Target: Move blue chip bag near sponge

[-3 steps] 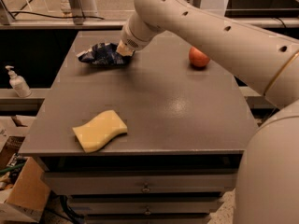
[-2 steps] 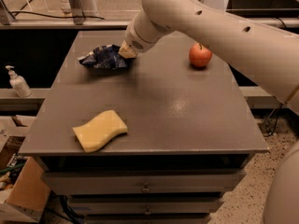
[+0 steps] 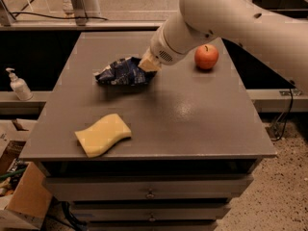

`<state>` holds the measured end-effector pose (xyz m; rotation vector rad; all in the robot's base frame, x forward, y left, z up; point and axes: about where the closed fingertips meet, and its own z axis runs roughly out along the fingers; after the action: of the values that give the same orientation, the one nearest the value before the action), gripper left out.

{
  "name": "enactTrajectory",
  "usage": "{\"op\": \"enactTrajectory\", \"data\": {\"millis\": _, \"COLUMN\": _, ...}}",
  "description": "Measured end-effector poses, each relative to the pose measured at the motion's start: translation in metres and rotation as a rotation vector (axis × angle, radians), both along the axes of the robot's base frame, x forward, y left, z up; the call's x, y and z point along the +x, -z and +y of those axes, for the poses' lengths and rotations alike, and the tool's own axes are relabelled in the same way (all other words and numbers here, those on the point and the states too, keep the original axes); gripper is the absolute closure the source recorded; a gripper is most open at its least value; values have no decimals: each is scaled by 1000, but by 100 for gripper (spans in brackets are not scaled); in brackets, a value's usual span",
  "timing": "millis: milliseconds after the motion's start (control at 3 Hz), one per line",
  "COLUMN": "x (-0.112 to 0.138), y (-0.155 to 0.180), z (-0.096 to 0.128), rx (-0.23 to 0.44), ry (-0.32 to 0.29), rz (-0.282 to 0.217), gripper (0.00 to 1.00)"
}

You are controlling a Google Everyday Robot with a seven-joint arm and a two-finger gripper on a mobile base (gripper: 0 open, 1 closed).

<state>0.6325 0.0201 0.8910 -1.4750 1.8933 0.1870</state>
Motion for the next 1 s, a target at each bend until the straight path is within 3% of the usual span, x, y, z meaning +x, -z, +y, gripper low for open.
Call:
{"op": "enactTrajectory", "data": {"millis": 333, "x": -35, "y": 0, "z": -21, "rx": 0, "ry": -8, "rz": 50, "gripper": 100}}
{"op": "enactTrajectory", "data": {"millis": 1000, "x": -93, "y": 23, "z": -21, "rx": -5, "ry": -55, "rz": 168, "gripper": 100}}
